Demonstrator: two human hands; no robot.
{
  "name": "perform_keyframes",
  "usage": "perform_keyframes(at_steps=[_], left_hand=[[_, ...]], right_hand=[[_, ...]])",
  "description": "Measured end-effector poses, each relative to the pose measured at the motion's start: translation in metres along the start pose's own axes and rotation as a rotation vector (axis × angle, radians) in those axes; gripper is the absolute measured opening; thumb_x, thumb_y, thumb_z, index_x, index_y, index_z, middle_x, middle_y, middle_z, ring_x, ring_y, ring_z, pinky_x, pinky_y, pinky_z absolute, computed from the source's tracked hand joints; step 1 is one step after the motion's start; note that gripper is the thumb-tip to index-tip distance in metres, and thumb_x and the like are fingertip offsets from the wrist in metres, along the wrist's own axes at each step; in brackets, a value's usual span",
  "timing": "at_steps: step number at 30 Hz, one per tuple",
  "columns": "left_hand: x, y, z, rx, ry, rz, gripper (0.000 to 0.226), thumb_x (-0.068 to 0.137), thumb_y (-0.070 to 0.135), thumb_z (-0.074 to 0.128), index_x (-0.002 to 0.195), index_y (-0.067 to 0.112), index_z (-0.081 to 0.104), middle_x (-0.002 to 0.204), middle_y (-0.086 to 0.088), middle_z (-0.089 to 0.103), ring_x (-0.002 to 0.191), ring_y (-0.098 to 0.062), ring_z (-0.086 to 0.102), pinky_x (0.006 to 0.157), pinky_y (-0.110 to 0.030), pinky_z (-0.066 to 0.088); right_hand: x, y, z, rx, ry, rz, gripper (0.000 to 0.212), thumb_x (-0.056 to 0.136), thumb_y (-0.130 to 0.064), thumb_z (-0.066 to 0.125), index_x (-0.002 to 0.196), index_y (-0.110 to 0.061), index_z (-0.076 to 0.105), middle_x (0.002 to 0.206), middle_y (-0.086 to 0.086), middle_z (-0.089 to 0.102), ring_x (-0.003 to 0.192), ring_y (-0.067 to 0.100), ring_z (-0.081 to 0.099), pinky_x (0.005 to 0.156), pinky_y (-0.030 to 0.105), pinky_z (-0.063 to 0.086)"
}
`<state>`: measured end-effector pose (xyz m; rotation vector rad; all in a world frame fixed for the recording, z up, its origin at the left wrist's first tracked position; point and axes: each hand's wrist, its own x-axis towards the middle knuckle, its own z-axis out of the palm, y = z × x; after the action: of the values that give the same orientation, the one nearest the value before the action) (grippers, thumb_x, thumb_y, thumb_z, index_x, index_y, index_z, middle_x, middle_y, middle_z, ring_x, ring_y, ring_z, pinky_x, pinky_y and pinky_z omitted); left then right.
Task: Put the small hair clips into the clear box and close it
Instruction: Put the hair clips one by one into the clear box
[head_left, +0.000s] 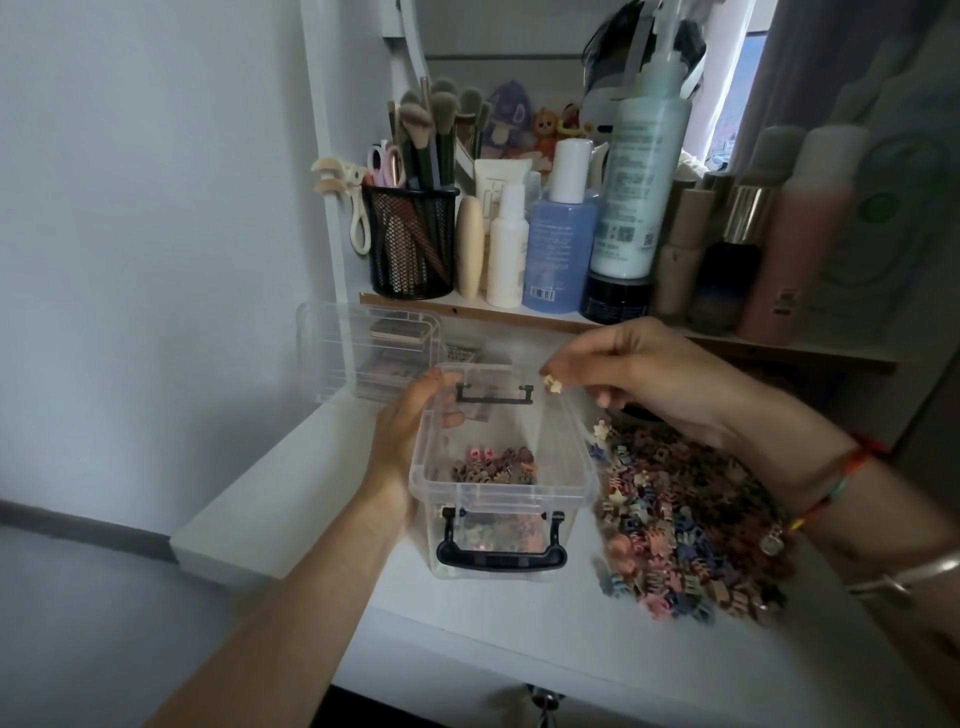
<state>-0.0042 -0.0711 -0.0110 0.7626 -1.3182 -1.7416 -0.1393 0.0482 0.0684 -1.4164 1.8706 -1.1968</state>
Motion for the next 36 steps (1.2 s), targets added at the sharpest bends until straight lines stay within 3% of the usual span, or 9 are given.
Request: perform_keyframes(at_steps=[3,6,10,14,17,19,22,26,36], left_hand=[[0.0,-0.001,0.0,0.008,0.008,0.011,0.022,0.092,0.034,0.045,0.084,0.023,0.062,0.087,0.0,0.063,0.081,-0.015,0.058,0.063,-0.029,0.038],[0.0,-0.001,-0.001,0.01,-0.001,0.009,0.023,0.092,0.034,0.044,0.084,0.023,0.063,0.088,0.0,0.062,0.08,-0.014,0.057,0.062,-0.028,0.038],[0.001,-0.001,0.0,0.002,0.002,0.006,0.023,0.092,0.034,0.045,0.083,0.022,0.063,0.086,-0.001,0.063,0.079,-0.014,0.057,0.061,-0.028,0.037],[-0.001,-0.001,0.0,0.002,-0.009,0.019,0.024,0.093,0.034,0.043,0.084,0.022,0.063,0.085,0.0,0.063,0.08,-0.015,0.057,0.062,-0.028,0.038],[0.0,-0.001,0.0,0.003,-0.009,0.031,0.024,0.093,0.033,0.044,0.083,0.023,0.063,0.088,-0.002,0.062,0.08,-0.015,0.058,0.063,-0.028,0.039],[0.0,-0.001,0.0,0.009,-0.003,0.026,0.024,0.092,0.033,0.044,0.082,0.023,0.063,0.088,-0.002,0.062,0.079,-0.015,0.057,0.062,-0.028,0.038],[0.001,-0.001,-0.001,0.005,-0.006,0.022,0.025,0.092,0.035,0.044,0.083,0.023,0.064,0.085,-0.001,0.062,0.08,-0.016,0.057,0.061,-0.027,0.038],[0.001,-0.001,0.0,-0.006,-0.014,0.019,0.024,0.092,0.033,0.045,0.083,0.022,0.063,0.084,-0.001,0.061,0.078,-0.014,0.057,0.059,-0.026,0.039],[0.003,-0.002,-0.001,-0.004,-0.031,0.02,0.024,0.093,0.034,0.043,0.082,0.022,0.061,0.085,-0.001,0.06,0.077,-0.014,0.056,0.059,-0.027,0.039]], right_hand=[[0.008,0.01,-0.001,-0.072,0.063,-0.004,0.012,0.08,-0.028,0.064,0.075,-0.02,0.071,0.066,-0.014,0.067,0.048,-0.003,0.045,0.051,0.006,0.036],[0.02,0.034,-0.004,-0.421,0.226,0.032,0.012,0.083,-0.017,0.064,0.088,-0.01,0.071,0.091,-0.003,0.071,0.078,0.002,0.058,0.066,0.007,0.039],[0.016,0.057,0.004,-0.872,-0.037,0.15,0.02,0.084,-0.012,0.06,0.101,-0.012,0.07,0.109,0.001,0.069,0.098,0.011,0.06,0.089,0.019,0.04],[0.02,0.046,0.002,-0.648,0.132,0.116,0.016,0.082,-0.009,0.063,0.095,-0.012,0.072,0.1,0.002,0.07,0.095,0.012,0.063,0.079,0.011,0.041],[0.014,0.016,-0.005,-0.074,0.17,0.033,0.013,0.081,-0.006,0.064,0.094,-0.006,0.067,0.066,-0.01,0.067,0.053,-0.007,0.057,0.048,0.001,0.038],[0.01,0.004,-0.008,0.003,0.101,-0.004,0.008,0.084,-0.011,0.06,0.089,-0.008,0.066,0.042,-0.014,0.059,0.035,-0.007,0.047,0.037,0.004,0.033],[0.02,0.02,-0.012,-0.265,0.18,-0.021,0.015,0.086,-0.016,0.059,0.083,-0.005,0.069,0.043,-0.014,0.059,0.04,-0.011,0.049,0.046,0.004,0.036],[0.031,0.062,-0.01,-0.875,0.151,0.115,0.017,0.084,-0.016,0.059,0.095,-0.018,0.072,0.109,0.005,0.069,0.102,0.019,0.063,0.089,0.024,0.046],[0.032,0.063,-0.006,-0.856,0.103,0.107,0.016,0.082,-0.01,0.06,0.092,-0.013,0.072,0.104,0.007,0.07,0.094,0.015,0.062,0.082,0.02,0.045]])
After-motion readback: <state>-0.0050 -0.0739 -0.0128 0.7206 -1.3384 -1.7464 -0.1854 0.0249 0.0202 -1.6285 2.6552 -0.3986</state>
